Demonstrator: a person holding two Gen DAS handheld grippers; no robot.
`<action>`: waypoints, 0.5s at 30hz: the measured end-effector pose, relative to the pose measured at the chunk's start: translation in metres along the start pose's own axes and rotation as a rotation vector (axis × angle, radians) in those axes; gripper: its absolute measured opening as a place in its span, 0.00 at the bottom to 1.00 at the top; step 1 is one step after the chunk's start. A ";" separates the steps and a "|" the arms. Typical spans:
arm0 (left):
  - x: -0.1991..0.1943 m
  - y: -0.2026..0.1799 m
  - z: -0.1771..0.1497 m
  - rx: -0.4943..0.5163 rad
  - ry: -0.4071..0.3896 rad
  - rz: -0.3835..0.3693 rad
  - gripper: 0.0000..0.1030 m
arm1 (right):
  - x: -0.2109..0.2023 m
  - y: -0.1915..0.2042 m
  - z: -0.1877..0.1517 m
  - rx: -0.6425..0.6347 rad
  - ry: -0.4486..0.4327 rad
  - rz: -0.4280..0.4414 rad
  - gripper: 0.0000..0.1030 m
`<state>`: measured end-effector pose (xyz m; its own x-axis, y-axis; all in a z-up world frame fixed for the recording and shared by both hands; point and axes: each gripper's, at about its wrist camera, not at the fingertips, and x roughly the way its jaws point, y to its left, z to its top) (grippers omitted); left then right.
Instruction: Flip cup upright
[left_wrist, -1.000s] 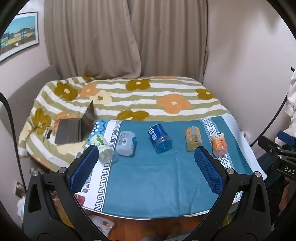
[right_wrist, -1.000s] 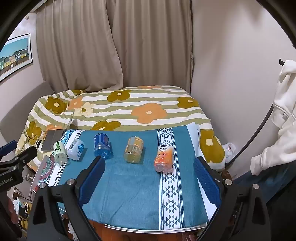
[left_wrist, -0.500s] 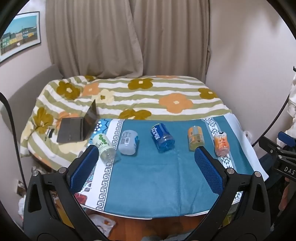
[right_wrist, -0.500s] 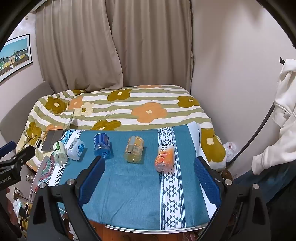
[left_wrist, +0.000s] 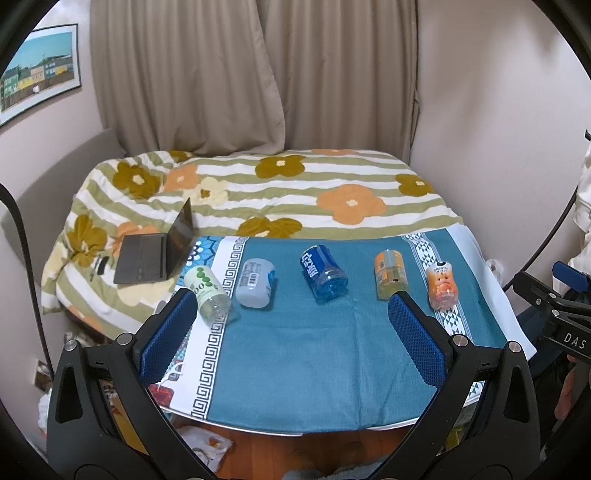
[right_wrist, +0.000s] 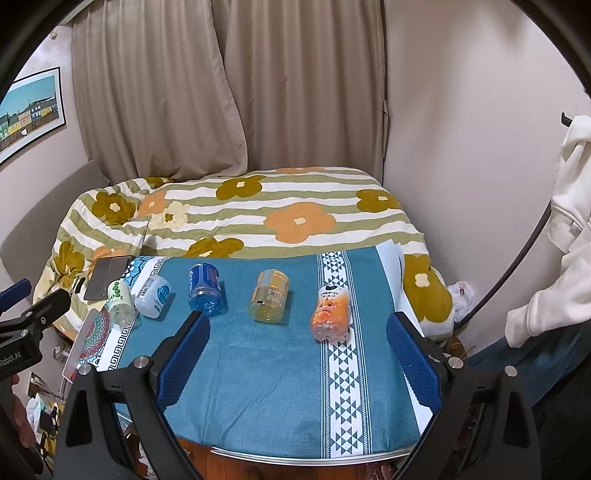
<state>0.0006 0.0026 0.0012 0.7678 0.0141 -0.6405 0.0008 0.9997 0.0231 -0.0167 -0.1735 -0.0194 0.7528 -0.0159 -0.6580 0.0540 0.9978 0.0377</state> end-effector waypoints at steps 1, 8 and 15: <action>0.000 0.000 0.000 0.000 -0.001 0.000 1.00 | 0.000 0.000 0.000 0.001 0.000 0.000 0.93; 0.000 -0.001 0.000 0.003 0.001 -0.001 1.00 | 0.001 0.004 -0.002 0.000 0.004 0.001 0.93; 0.001 -0.001 -0.001 0.004 0.001 0.000 1.00 | 0.001 0.001 -0.001 0.002 0.004 0.000 0.93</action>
<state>0.0008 0.0020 0.0004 0.7672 0.0139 -0.6413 0.0034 0.9997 0.0257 -0.0168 -0.1721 -0.0211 0.7505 -0.0152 -0.6607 0.0550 0.9977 0.0395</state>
